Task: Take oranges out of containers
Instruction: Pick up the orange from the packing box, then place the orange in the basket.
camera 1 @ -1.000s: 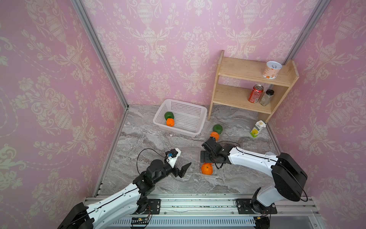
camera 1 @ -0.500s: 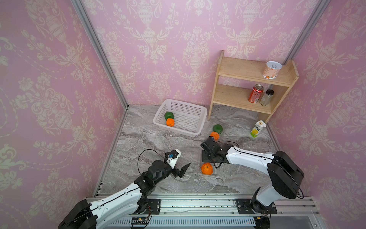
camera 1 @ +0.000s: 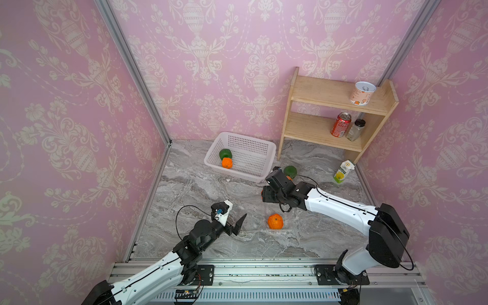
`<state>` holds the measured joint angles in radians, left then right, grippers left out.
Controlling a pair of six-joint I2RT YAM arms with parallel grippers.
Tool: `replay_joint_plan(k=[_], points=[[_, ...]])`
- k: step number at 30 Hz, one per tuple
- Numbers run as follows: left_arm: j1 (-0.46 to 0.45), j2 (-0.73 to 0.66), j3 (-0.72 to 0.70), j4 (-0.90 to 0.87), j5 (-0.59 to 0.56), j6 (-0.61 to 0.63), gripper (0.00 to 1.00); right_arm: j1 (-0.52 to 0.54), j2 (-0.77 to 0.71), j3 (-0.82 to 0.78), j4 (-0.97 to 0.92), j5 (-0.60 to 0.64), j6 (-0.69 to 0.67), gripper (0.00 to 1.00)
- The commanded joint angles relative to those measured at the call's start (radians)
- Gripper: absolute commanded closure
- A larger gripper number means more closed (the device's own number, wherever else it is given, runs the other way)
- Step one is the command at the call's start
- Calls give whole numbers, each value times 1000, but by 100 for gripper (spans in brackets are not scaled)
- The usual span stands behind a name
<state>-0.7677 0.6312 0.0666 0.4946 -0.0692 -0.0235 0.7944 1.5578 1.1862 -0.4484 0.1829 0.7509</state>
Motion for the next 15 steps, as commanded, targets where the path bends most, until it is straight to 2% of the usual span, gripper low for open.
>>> replay_joint_plan(k=[1, 8, 12, 13, 15], points=[[10, 14, -12, 41, 7, 4, 1, -3, 4, 95, 1, 22, -32, 45], [13, 56, -18, 85, 16, -12, 1, -105, 189, 390, -9, -12, -89, 46], [15, 103, -8, 100, 34, -16, 1, -171, 391, 638, -58, -138, -117, 44], [16, 110, -3, 100, 41, -19, 1, -183, 457, 727, -76, -168, -130, 41], [16, 116, 6, 99, 63, -30, 1, -201, 584, 884, -115, -212, -118, 26]])
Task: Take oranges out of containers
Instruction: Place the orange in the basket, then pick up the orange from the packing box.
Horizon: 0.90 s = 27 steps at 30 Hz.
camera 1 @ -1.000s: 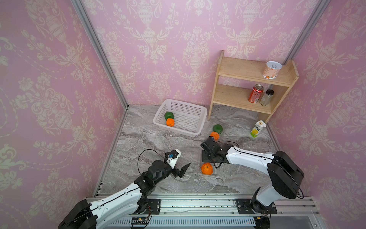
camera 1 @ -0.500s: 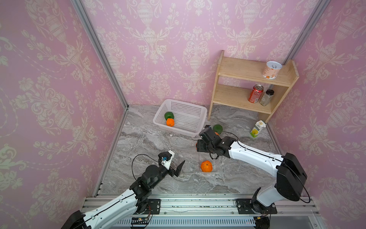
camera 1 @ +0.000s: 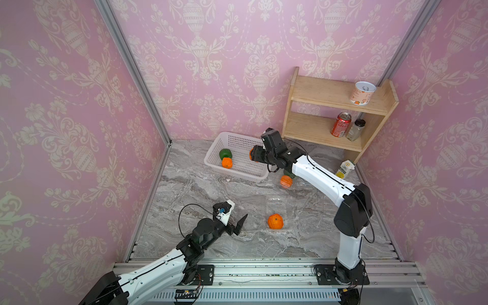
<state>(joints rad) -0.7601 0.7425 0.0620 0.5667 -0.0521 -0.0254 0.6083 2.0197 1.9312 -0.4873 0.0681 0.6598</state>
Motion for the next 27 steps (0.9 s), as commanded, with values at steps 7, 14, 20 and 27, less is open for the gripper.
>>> replay_joint_plan(k=[7, 14, 20, 27], points=[[12, -22, 12, -9, 37, -7, 1, -34, 370, 466, -144, -202, -14, 13], [12, -2, 25, -29, 17, 8, 1, 22, 200, 291, -140, -42, -134, 12], [13, -43, 5, -20, -11, -4, 1, 111, -125, -159, -20, 134, -103, 11], [15, -27, 0, 15, 27, -43, 1, 199, -496, -573, -27, 276, 17, 9]])
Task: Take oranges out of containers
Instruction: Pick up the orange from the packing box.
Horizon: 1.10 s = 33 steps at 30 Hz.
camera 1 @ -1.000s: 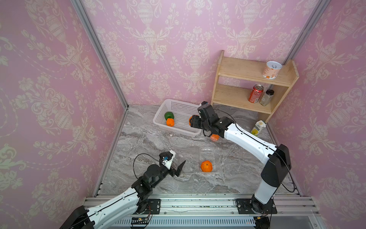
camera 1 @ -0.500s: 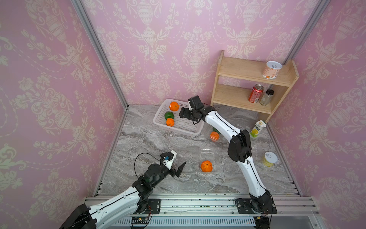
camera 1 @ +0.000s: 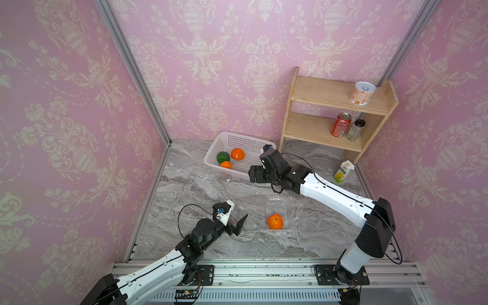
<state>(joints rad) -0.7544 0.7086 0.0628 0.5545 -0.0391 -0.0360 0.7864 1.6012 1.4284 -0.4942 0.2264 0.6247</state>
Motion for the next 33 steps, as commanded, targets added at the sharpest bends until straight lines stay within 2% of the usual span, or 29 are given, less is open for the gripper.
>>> replay_joint_plan(k=[1, 5, 9, 15, 21, 27, 33], points=[[9, 14, -2, 39, 21, -39, 1, 34, -116, -102, -55, 139, 71, 9], [10, 66, -2, 90, 39, -62, 1, 115, -273, -243, -118, 227, 161, 9], [10, 155, 19, 117, 55, -64, 1, 214, -389, -429, -109, 260, 262, 10], [9, 256, 46, 157, 75, -60, 1, 302, -386, -486, -150, 261, 296, 15], [10, 219, 44, 113, 50, -38, 1, 292, -312, -523, -112, 233, 277, 17], [9, 87, 31, -8, -18, -7, 1, 175, -265, -559, -9, 56, 238, 17], [12, -28, 2, -41, -46, 11, 1, 115, -207, -556, -27, 9, 198, 17]])
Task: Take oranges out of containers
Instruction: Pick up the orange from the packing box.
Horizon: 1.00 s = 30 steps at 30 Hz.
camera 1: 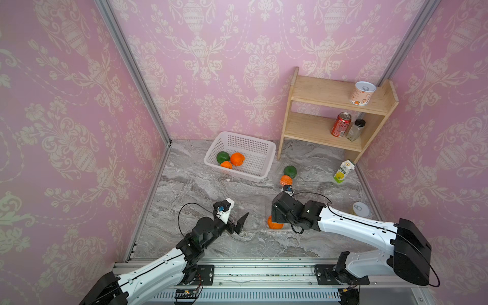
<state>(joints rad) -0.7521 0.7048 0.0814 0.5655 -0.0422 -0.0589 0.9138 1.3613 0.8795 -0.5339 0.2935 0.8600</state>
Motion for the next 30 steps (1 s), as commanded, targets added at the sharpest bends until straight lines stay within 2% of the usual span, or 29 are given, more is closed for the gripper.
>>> replay_joint_plan(k=[1, 4, 9, 14, 20, 25, 30], points=[[9, -27, -19, -49, -38, 37, 1, -15, 45, -14, 35, -79, -37, 18], [9, -20, -22, -24, 24, 42, 1, -18, 76, -25, 85, -122, -31, 18], [10, 52, -18, 41, 111, 29, 1, -17, 111, -29, 103, -124, -9, 19], [8, 125, -2, 76, 140, 7, 1, -17, 146, -13, 81, -117, 1, 22], [9, 154, -1, 99, 114, -14, 1, -11, 172, -16, 68, -96, 38, 21], [9, 172, -2, 107, 72, -19, 1, 4, 191, -3, 98, -90, 20, 32], [9, 169, -4, 106, 49, -22, 1, -3, 177, 25, 128, -85, -6, 35]])
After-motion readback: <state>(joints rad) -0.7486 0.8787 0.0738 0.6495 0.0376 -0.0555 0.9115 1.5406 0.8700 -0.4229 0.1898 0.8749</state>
